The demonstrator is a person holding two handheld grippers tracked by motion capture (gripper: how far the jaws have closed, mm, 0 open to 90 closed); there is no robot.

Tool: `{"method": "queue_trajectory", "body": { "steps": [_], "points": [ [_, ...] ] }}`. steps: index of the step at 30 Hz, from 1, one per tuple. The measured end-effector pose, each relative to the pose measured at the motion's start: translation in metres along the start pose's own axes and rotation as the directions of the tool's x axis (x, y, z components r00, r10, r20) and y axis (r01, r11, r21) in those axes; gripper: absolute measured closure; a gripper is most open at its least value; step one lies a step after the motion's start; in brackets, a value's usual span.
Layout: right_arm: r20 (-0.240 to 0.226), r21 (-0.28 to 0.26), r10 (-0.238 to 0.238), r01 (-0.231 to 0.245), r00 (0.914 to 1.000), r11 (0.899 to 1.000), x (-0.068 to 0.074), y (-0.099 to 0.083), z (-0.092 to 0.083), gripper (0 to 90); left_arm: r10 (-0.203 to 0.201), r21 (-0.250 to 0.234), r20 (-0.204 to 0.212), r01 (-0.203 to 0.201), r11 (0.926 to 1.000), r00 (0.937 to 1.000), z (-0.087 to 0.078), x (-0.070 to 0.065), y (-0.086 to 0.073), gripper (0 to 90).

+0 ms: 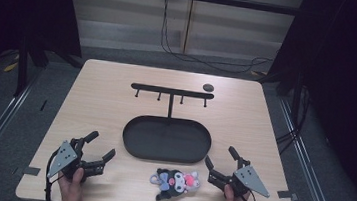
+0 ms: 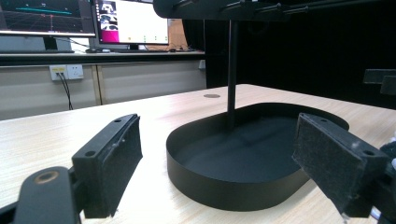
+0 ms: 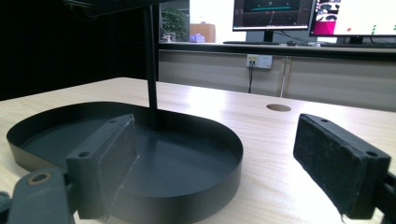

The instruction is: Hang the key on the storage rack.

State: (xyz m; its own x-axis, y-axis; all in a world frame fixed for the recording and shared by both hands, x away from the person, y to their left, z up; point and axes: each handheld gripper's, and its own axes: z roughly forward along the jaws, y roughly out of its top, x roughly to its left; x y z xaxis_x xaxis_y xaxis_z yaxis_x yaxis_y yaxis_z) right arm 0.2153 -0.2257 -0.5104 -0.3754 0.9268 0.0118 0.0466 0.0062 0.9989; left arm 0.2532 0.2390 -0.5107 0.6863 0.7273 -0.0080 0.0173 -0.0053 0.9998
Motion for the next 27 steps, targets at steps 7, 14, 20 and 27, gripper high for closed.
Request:
{"method": "queue_trajectory", "body": {
  "steps": [7, 14, 20, 27],
  "points": [
    [0.000, -0.002, -0.006, 0.006, 1.0000, 1.000, 0.0003, 0.0000, -0.0002, 12.7, 0.000, 0.000, 0.000, 0.000, 1.0000, 1.0000, 0.0000, 0.0000, 0.0000, 15.3],
    [-0.005, 0.031, 0.025, -0.025, 0.9997, 0.999, -0.0028, 0.0012, 0.0025, 13.7, 0.001, 0.002, 0.000, -0.001, 1.0000, 1.0000, 0.0001, 0.0002, 0.0002, 15.3],
    [-0.037, 0.100, 0.014, -0.010, 0.9992, 0.995, 0.0018, 0.0035, 0.0048, 23.8, 0.001, -0.001, 0.000, -0.001, 1.0000, 1.0000, 0.0002, 0.0001, 0.0001, 15.3],
    [-0.030, 0.156, -0.001, 0.005, 0.9996, 0.988, 0.0065, 0.0087, 0.0025, 28.6, 0.001, -0.001, 0.000, -0.001, 1.0000, 1.0000, 0.0002, 0.0002, 0.0001, 15.2]
  ]
}}
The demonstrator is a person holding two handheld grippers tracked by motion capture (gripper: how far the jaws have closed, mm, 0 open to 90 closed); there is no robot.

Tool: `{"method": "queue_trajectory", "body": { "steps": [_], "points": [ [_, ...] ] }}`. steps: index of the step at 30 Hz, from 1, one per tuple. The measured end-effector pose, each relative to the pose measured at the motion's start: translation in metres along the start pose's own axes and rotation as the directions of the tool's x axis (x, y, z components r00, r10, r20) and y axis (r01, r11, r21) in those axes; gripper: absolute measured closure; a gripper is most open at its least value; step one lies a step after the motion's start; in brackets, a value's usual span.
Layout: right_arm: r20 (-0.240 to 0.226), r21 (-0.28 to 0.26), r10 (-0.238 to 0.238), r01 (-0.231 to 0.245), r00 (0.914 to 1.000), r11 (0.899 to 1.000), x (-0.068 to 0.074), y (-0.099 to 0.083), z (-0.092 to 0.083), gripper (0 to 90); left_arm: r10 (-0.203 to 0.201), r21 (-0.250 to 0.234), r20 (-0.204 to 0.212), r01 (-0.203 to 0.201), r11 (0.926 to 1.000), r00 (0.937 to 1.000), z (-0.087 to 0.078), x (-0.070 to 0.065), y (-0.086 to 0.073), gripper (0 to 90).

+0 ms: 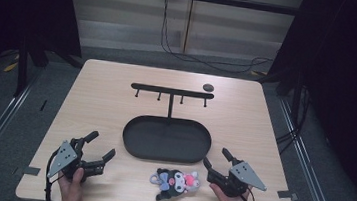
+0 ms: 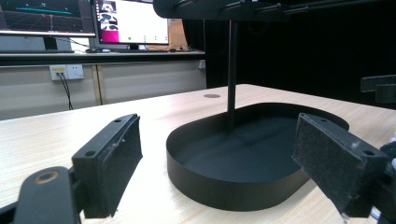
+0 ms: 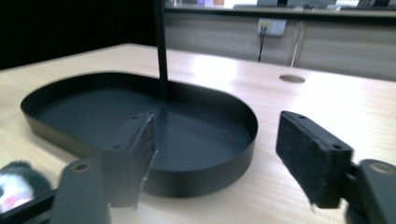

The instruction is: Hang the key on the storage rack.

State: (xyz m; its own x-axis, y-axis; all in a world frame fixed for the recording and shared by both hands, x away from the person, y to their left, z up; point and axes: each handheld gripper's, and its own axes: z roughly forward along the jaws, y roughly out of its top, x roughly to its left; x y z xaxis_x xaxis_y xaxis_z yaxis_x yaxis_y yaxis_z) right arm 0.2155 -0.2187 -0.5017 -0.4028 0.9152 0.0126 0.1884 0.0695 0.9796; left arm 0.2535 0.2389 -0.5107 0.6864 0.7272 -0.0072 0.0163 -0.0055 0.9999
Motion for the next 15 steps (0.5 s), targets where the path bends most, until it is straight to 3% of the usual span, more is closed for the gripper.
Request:
{"method": "queue_trajectory", "body": {
  "steps": [1, 3, 6, 10, 11, 15],
  "points": [
    [-0.025, 0.031, -0.009, 0.010, 0.9996, 0.999, 0.001, 0.004, -0.001, 28.8, 0.000, 0.001, -0.001, 0.000, 1.0000, 1.0000, 0.000, 0.000, 0.000, 15.3],
    [-0.034, 0.038, -0.006, 0.008, 0.9994, 0.999, 0.002, 0.006, -0.001, 28.8, 0.000, 0.000, 0.000, 0.000, 1.0000, 1.0000, 0.000, 0.000, 0.000, 15.2],
    [-0.115, 0.070, -0.022, 0.030, 0.9931, 0.997, 0.003, 0.012, 0.001, 30.9, 0.000, 0.001, 0.000, 0.000, 1.0000, 1.0000, 0.000, 0.000, 0.000, 15.3],
    [-0.160, 0.107, -0.011, 0.028, 0.9871, 0.994, 0.004, 0.016, 0.004, 31.8, 0.000, 0.001, 0.000, 0.000, 1.0000, 1.0000, 0.000, 0.000, 0.000, 15.3],
    [-0.191, 0.120, -0.003, 0.026, 0.9816, 0.992, 0.005, 0.018, 0.005, 32.8, 0.000, 0.000, -0.001, 0.000, 1.0000, 1.0000, 0.000, 0.000, 0.000, 15.3],
    [-0.223, 0.138, -0.008, 0.039, 0.9748, 0.990, 0.009, 0.024, 0.006, 32.2, 0.000, 0.001, 0.000, 0.000, 1.0000, 1.0000, 0.000, 0.000, 0.000, 15.2]
  ]
}}
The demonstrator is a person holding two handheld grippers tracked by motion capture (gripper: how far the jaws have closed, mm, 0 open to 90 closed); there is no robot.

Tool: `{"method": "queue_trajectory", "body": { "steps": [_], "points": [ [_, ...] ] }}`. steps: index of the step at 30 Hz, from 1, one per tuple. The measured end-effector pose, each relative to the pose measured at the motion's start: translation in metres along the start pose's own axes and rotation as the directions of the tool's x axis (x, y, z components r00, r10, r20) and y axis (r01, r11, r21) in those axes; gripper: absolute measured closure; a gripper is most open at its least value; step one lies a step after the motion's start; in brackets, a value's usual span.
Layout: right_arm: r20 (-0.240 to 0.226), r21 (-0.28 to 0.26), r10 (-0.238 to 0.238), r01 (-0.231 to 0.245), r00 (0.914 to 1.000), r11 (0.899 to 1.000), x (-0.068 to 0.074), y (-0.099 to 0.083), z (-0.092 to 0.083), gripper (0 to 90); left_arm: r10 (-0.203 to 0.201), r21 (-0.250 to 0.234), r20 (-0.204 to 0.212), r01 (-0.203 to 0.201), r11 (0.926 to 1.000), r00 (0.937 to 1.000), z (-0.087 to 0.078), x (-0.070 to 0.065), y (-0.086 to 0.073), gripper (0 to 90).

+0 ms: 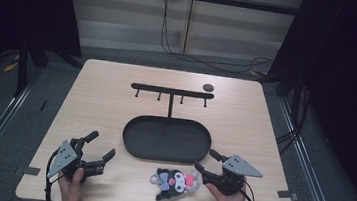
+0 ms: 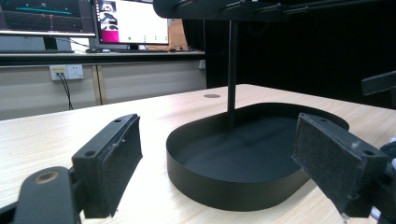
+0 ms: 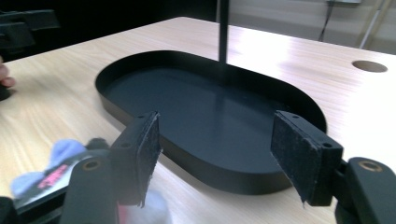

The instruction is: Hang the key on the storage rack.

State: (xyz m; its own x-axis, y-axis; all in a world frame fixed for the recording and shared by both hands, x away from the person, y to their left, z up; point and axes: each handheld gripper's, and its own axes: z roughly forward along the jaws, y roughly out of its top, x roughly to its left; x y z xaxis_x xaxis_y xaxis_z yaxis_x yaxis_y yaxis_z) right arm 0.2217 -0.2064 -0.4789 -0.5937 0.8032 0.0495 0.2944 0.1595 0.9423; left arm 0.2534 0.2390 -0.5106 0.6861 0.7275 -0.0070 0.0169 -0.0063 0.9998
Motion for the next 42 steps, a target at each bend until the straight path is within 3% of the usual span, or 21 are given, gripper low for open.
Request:
{"method": "queue_trajectory", "body": {
  "steps": [4, 6, 7, 10, 14, 17, 23, 26, 27, 28, 29, 32, 33, 34, 35, 36, 38, 39, 40, 41, 42],
  "points": [
    [-0.052, 0.023, -0.001, 0.002, 0.9987, 1.000, 0.004, 0.012, 0.000, 35.2, 0.000, 0.000, 0.000, 0.000, 1.0000, 1.0000, 0.000, 0.000, 0.000, 15.2],
    [-0.039, 0.035, 0.006, -0.005, 0.9992, 0.999, 0.004, 0.014, 0.000, 35.6, 0.000, 0.000, 0.000, 0.000, 1.0000, 1.0000, 0.000, 0.000, 0.000, 15.3],
    [-0.032, 0.038, 0.013, -0.012, 0.9994, 0.999, 0.005, 0.016, 0.000, 42.7, 0.000, -0.001, 0.000, 0.000, 1.0000, 1.0000, 0.000, 0.000, 0.000, 15.3],
    [-0.056, 0.041, 0.014, -0.012, 0.9984, 0.999, 0.007, 0.020, 0.002, 43.6, 0.000, 0.000, 0.000, 0.000, 1.0000, 1.0000, 0.000, 0.000, 0.000, 15.3],
    [-0.146, 0.099, 0.005, 0.009, 0.9893, 0.995, 0.015, 0.027, 0.013, 48.0, 0.000, -0.001, 0.001, 0.000, 1.0000, 1.0000, 0.000, 0.000, 0.000, 15.3],
    [-0.165, 0.125, -0.014, 0.035, 0.9862, 0.991, 0.020, 0.030, 0.020, 53.6, 0.000, 0.000, 0.000, 0.000, 1.0000, 1.0000, 0.000, 0.000, 0.000, 15.3],
    [-0.238, 0.201, -0.057, 0.107, 0.9697, 0.974, 0.031, 0.037, 0.037, 57.4, 0.000, 0.000, 0.000, 0.000, 1.0000, 1.0000, 0.000, 0.000, 0.000, 15.3],
    [-0.325, 0.251, -0.024, 0.111, 0.9454, 0.962, 0.036, 0.045, 0.044, 56.7, 0.000, 0.000, 0.000, 0.000, 1.0000, 1.0000, 0.000, 0.000, 0.000, 15.3],
    [-0.325, 0.251, -0.024, 0.111, 0.9454, 0.962, 0.036, 0.045, 0.044, 56.7, 0.000, 0.000, 0.000, 0.000, 1.0000, 1.0000, 0.000, 0.000, 0.000, 15.3],
    [-0.390, 0.312, 0.016, 0.116, 0.9208, 0.943, 0.039, 0.051, 0.048, 56.6, -0.007, -0.005, -0.001, 0.007, 1.0000, 1.0000, 0.000, 0.000, 0.000, 15.3],
    [-0.390, 0.312, 0.016, 0.116, 0.9208, 0.943, 0.039, 0.051, 0.048, 56.6, -0.007, -0.005, -0.001, 0.007, 1.0000, 1.0000, 0.000, 0.000, 0.000, 15.3],
    [-0.406, 0.369, 0.000, 0.164, 0.9137, 0.915, 0.045, 0.058, 0.055, 57.6, -0.007, -0.005, -0.001, 0.007, 1.0000, 1.0000, 0.000, 0.000, 0.000, 15.3],
    [-0.406, 0.369, 0.000, 0.164, 0.9137, 0.915, 0.045, 0.058, 0.055, 57.6, -0.007, -0.005, -0.001, 0.007, 1.0000, 1.0000, 0.000, 0.000, 0.000, 15.3],
    [-0.418, 0.401, -0.001, 0.186, 0.9084, 0.897, 0.049, 0.062, 0.061, 59.0, -0.002, -0.001, 0.000, 0.002, 1.0000, 1.0000, 0.000, 0.000, 0.000, 15.3],
    [-0.418, 0.401, -0.001, 0.186, 0.9084, 0.897, 0.049, 0.062, 0.061, 59.0, -0.002, -0.001, 0.000, 0.002, 1.0000, 1.0000, 0.000, 0.000, 0.000, 15.3],
    [-0.437, 0.442, 0.003, 0.212, 0.8995, 0.872, 0.054, 0.066, 0.067, 59.8, -0.002, -0.001, 0.000, 0.002, 1.0000, 1.0000, 0.000, 0.000, 0.000, 15.3],
    [-0.454, 0.473, -0.005, 0.246, 0.8908, 0.846, 0.059, 0.069, 0.073, 59.0, -0.005, -0.004, 0.000, 0.005, 1.0000, 1.0000, 0.000, 0.000, 0.000, 15.3],
    [-0.454, 0.473, -0.005, 0.246, 0.8908, 0.846, 0.059, 0.069, 0.073, 59.0, -0.005, -0.004, 0.000, 0.005, 1.0000, 1.0000, 0.000, 0.000, 0.000, 15.3],
    [-0.467, 0.501, -0.006, 0.271, 0.8841, 0.822, 0.063, 0.072, 0.079, 54.2, -0.007, -0.005, -0.001, 0.007, 1.0000, 1.0000, 0.000, 0.000, 0.000, 15.3],
    [-0.467, 0.501, -0.006, 0.271, 0.8841, 0.822, 0.063, 0.072, 0.079, 54.2, -0.007, -0.005, -0.001, 0.007, 1.0000, 1.0000, 0.000, 0.000, 0.000, 15.3],
    [-0.459, 0.528, -0.011, 0.283, 0.8883, 0.801, 0.066, 0.075, 0.084, 51.8, -0.007, -0.005, -0.001, 0.007, 1.0000, 1.0000, 0.000, 0.000, 0.000, 15.3]
  ]
}}
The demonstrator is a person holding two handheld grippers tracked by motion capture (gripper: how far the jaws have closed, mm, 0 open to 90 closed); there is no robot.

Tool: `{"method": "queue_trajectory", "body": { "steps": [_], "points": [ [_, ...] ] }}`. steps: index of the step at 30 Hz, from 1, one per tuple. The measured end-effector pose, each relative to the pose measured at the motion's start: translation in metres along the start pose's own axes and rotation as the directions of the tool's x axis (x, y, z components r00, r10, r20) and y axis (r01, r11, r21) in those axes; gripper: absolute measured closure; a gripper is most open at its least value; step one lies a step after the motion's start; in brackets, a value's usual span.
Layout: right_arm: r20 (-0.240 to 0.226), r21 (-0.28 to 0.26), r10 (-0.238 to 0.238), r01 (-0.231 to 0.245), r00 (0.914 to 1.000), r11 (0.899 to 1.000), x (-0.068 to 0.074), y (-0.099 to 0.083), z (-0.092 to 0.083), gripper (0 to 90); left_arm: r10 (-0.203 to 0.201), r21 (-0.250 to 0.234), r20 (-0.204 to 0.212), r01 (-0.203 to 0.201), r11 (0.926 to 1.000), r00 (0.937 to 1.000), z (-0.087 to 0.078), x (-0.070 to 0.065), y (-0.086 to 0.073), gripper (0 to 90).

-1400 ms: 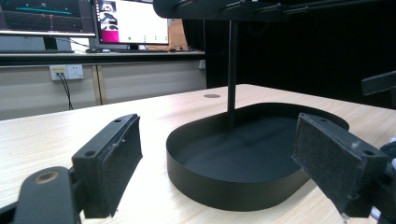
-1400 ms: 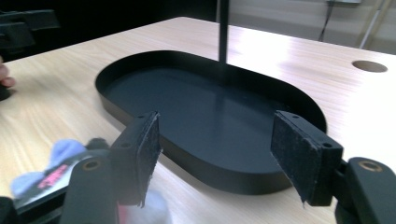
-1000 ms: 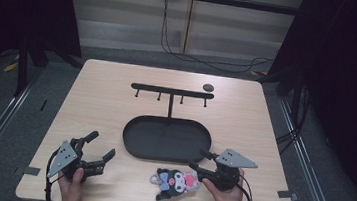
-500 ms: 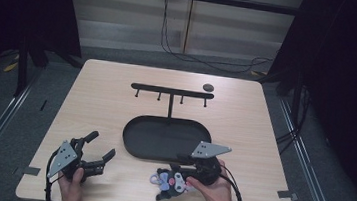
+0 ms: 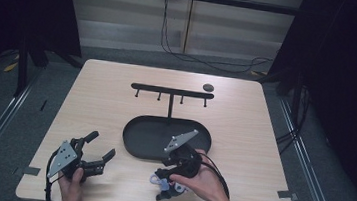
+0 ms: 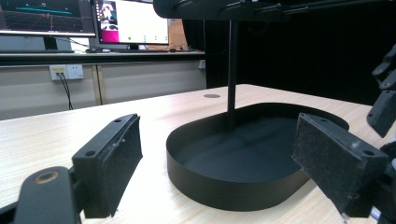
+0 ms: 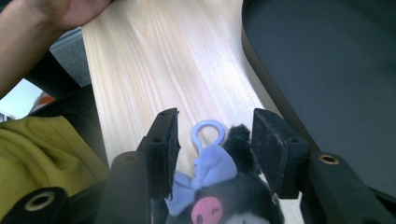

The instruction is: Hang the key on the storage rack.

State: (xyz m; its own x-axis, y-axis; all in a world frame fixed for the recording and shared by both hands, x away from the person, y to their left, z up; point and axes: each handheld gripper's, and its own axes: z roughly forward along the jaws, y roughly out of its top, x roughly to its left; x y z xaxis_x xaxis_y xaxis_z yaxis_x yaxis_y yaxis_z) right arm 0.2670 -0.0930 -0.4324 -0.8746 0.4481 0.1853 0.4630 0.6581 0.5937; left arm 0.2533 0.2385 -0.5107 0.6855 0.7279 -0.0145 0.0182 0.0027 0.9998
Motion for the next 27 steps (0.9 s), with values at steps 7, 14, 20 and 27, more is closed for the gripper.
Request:
{"method": "queue_trajectory", "body": {
  "steps": [7, 14, 20, 27],
  "points": [
    [-0.009, 0.099, -0.012, 0.013, 0.9999, 0.995, 0.000, 0.013, 0.013, 51.8, 0.000, 0.000, -0.001, 0.000, 1.0000, 1.0000, 0.000, 0.000, 0.000, 15.3],
    [-0.117, 0.274, -0.027, 0.059, 0.9927, 0.960, -0.001, 0.027, 0.032, 69.0, 0.005, 0.004, 0.000, -0.005, 1.0000, 1.0000, 0.000, 0.000, 0.000, 15.3],
    [-0.119, 0.369, -0.030, 0.072, 0.9925, 0.927, -0.007, 0.033, 0.043, 71.6, 0.007, 0.005, 0.000, -0.007, 1.0000, 1.0000, 0.000, 0.000, 0.000, 15.3],
    [-0.104, 0.460, -0.047, 0.090, 0.9935, 0.883, -0.009, 0.037, 0.052, 69.5, 0.007, 0.005, 0.000, -0.007, 1.0000, 1.0000, 0.000, 0.000, 0.000, 15.3]
  ]
}}
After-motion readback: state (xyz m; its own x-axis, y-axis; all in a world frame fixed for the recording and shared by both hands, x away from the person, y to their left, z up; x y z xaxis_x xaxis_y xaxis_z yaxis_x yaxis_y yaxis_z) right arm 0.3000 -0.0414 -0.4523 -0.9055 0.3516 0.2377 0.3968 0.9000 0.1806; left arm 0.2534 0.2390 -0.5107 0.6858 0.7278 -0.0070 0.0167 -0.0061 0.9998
